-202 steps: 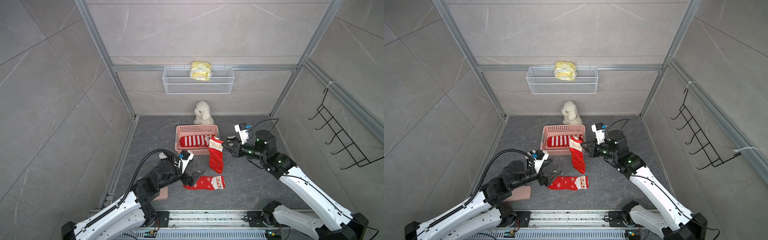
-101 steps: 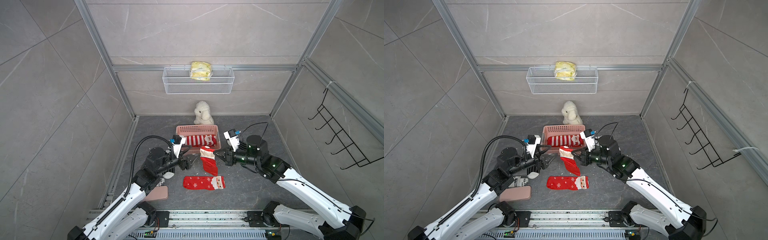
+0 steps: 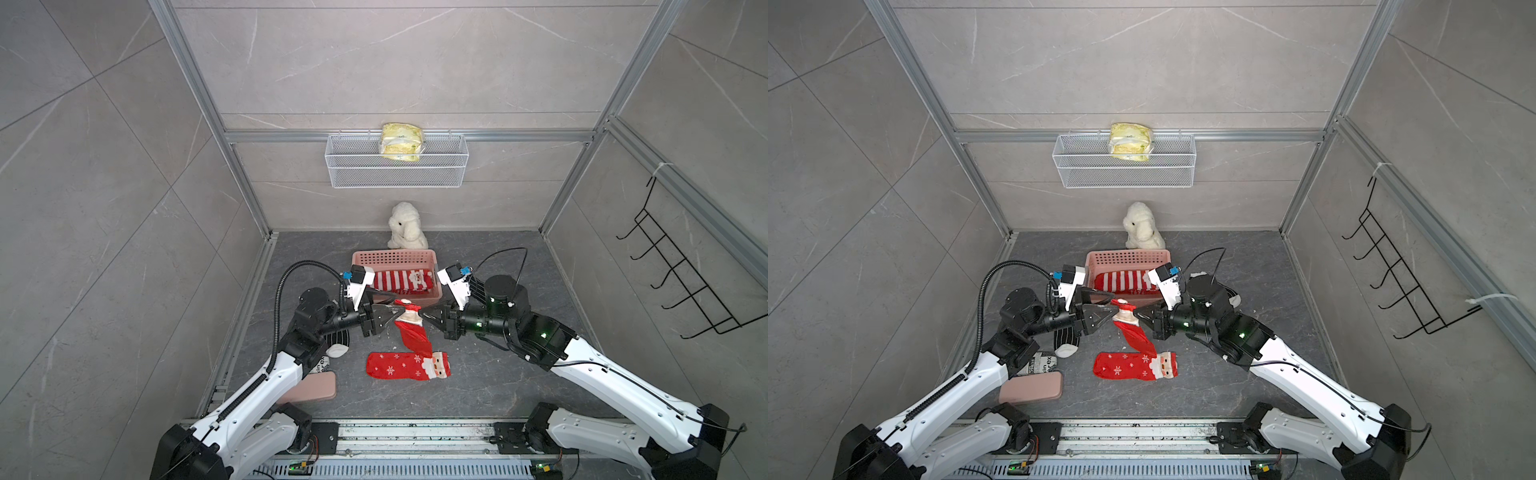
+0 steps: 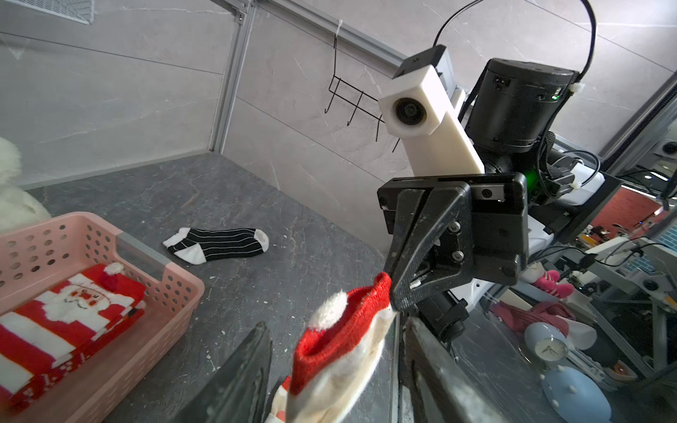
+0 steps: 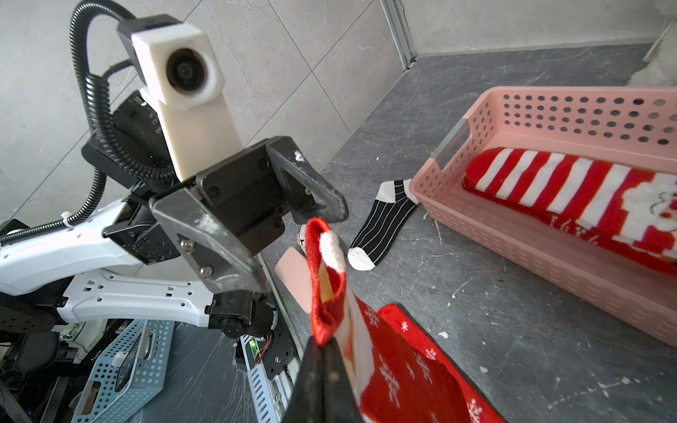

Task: Place the socks together as a pair
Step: Pick up the sock at the center of the board.

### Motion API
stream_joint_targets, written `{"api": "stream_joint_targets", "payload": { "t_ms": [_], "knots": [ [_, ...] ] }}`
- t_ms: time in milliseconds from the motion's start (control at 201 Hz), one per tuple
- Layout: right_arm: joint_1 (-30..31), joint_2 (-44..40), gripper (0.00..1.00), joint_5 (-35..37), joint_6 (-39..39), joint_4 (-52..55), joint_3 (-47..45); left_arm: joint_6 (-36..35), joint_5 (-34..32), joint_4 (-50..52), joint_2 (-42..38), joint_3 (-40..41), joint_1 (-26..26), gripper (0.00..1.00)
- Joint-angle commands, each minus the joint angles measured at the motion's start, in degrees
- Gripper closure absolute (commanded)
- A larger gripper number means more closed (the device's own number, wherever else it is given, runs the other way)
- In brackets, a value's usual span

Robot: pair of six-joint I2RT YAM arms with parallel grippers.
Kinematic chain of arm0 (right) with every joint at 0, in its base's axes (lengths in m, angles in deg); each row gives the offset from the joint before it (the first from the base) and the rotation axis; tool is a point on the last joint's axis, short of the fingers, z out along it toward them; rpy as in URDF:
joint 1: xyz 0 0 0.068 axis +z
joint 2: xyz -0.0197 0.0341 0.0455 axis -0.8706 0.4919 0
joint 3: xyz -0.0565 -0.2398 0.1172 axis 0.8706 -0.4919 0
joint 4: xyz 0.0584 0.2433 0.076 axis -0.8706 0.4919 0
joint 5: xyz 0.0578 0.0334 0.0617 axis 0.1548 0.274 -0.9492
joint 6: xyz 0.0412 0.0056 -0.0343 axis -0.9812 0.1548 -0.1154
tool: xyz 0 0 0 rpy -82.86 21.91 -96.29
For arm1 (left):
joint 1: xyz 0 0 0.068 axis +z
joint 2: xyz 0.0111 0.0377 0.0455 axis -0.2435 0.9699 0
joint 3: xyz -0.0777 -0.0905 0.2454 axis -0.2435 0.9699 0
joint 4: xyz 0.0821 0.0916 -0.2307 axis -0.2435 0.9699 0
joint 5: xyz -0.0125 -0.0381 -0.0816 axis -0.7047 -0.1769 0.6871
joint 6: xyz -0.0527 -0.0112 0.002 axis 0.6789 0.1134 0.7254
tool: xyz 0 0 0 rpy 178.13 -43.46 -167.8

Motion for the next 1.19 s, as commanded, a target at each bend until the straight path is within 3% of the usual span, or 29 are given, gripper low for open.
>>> {"api": "stream_joint_targets", "payload": {
  "t_ms": [0, 249, 662, 771, 931, 1005, 1030, 1075, 1100, 1140, 1189],
  "knots": [
    [0.58, 0.16, 1.0, 1.57, 1.19, -0.43, 1.67, 2.31, 3.92, -4.71, 1.0, -1.22, 0.29, 0.4],
    [0.67, -0.37, 1.0, 4.49, 1.54, 0.61, 1.75, 3.3, 5.01, -4.74, 1.64, -1.41, 0.19, 0.43],
    [0.67, 1.55, 1.0, 9.48, 0.95, 2.36, 3.39, 0.23, 3.26, 2.21, 1.39, -2.46, -2.15, 0.59],
    [0.71, 2.07, 1.0, 9.16, 0.84, 2.23, 3.53, -0.86, 1.47, 4.06, 0.75, -2.61, -2.48, 0.72],
    [0.7, 2.68, 1.0, 9.48, 0.6, 2.37, 3.52, -2.54, -1.57, 6.01, -0.83, -2.38, -2.54, 0.99],
    [0.63, 2.96, 1.0, 10.49, 0.25, 2.64, 3.57, -2.55, -2.86, 6.57, -1.63, -2.2, -2.46, 1.0],
    [0.72, 3.03, 0.89, 11.26, -0.05, 2.9, 3.62, -2.48, -3.17, 6.93, -1.97, -2.23, -2.45, 1.0],
    [0.7, 3.22, 0.56, 13.07, -0.44, 3.55, 3.65, -2.17, -3.96, 8.12, -2.36, -2.37, -2.47, 1.0],
    [0.68, 3.32, 0.44, 14.25, -0.75, 4.03, 3.73, -1.85, -5.37, 9.19, -2.72, -2.46, -2.52, 1.0],
    [0.71, 3.57, 0.33, 16.57, -1.27, 5.61, 4.19, -0.54, -8.69, 11.25, -3.51, -2.34, -2.7, 1.0],
    [0.72, 3.67, 0.29, 19.18, -1.83, 7.72, 4.61, 0.98, -12.76, 12.08, -5.04, -1.5, -3.23, 1.0]
  ]
}}
